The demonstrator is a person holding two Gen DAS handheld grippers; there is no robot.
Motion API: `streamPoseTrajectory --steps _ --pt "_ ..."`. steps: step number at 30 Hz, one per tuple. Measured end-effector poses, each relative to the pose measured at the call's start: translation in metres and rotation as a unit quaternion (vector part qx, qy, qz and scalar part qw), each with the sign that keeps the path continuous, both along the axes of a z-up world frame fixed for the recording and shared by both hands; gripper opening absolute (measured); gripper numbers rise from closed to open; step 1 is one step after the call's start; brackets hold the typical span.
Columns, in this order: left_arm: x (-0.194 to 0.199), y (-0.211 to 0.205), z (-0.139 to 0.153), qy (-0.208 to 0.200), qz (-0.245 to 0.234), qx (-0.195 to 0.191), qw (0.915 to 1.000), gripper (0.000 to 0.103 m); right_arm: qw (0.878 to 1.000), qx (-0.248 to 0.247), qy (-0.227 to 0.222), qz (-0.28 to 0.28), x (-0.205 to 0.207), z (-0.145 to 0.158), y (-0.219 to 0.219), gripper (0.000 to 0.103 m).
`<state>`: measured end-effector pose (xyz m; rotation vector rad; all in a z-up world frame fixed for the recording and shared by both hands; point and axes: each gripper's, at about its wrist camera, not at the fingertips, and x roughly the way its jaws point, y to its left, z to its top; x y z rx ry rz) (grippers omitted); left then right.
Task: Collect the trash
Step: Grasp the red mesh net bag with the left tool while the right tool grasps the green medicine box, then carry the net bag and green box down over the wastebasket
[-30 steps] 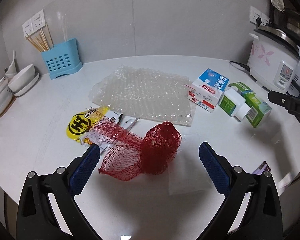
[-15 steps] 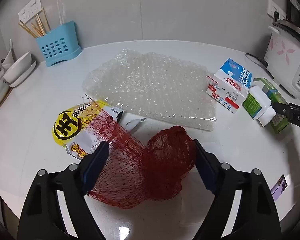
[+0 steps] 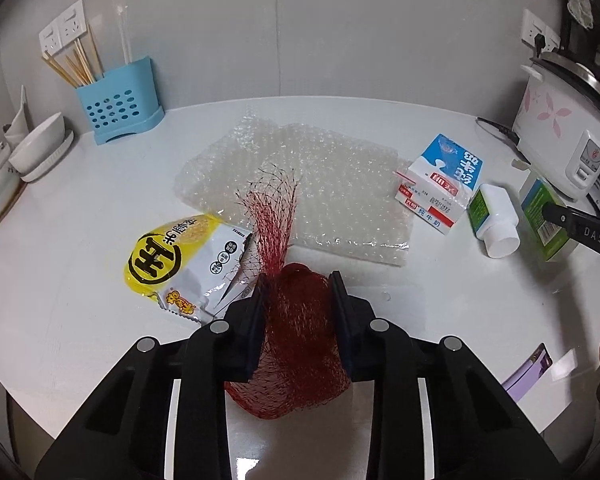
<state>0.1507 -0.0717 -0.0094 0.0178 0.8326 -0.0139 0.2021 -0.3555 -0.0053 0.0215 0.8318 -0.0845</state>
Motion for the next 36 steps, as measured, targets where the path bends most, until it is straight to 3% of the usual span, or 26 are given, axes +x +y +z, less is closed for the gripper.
streamPoseTrajectory --steps 18,27,36 --pt "-0.053 0.007 0.042 -0.043 -0.021 -0.016 0.9987 0.027 0.998 0.007 -0.059 0.027 -0.068 0.038 0.018 0.046" --pt "-0.099 0.018 0.055 -0.062 -0.036 -0.036 0.9967 0.027 0.993 0.026 -0.097 0.065 -0.132 0.056 0.038 0.046" --pt "-0.161 0.031 0.051 -0.086 -0.047 -0.038 0.9945 0.027 0.984 0.034 -0.135 0.114 -0.215 0.046 0.069 0.046"
